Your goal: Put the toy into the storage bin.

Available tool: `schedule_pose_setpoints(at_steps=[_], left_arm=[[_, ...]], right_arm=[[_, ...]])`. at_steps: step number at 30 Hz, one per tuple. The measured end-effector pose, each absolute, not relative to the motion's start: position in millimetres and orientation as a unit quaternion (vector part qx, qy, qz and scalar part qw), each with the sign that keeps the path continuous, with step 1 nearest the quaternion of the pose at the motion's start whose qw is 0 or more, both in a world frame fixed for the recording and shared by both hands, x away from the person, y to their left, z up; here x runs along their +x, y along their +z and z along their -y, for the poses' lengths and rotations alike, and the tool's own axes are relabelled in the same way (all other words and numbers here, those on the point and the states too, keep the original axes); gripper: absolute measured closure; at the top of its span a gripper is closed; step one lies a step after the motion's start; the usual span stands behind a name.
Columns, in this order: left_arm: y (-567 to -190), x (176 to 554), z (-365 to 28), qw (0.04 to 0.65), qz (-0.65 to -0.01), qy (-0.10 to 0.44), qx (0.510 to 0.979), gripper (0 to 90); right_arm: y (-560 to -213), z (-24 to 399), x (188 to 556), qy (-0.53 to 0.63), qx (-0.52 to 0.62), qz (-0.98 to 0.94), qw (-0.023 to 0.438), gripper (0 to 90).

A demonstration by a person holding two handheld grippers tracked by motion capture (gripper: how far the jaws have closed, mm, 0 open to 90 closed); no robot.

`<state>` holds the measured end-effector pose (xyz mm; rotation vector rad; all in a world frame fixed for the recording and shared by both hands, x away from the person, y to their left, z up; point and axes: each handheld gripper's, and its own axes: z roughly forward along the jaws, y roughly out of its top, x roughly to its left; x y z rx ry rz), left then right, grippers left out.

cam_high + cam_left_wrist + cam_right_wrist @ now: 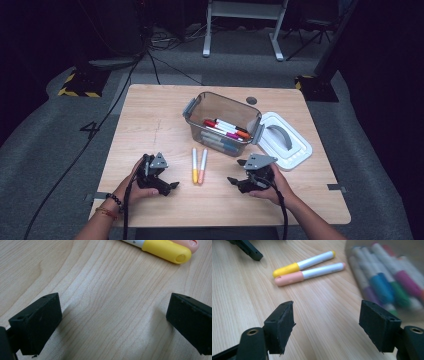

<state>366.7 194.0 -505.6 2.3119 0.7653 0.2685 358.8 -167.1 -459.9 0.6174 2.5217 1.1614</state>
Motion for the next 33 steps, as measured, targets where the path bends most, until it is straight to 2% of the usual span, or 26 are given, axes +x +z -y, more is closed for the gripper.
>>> schedule_pose_setpoints(at_steps=[6, 11, 21, 33], left_arm=[[-505.6, 366.7, -194.0, 0.339, -0.294, 0.103, 0.888, 0.6], [-505.6, 366.7, -194.0, 0.339, -0.294, 0.103, 0.888, 0.6], [-505.5, 366.7, -194.0, 0.338, -0.294, 0.103, 0.888, 0.6], [-505.6, 367.0, -194.0, 0.339, -0.293, 0.103, 0.888, 0.6]], right_arm=[[-473.3, 129.2, 369.7, 0.405, 0.198, -0.883, 0.129, 29.1], [-480.6, 103.5, 376.2, 0.404, 0.192, -0.885, 0.131, 29.6], [-492.5, 79.2, 391.1, 0.412, 0.213, -0.876, 0.132, 29.7], [-487.5, 63.4, 398.9, 0.435, 0.227, -0.861, 0.137, 29.3]])
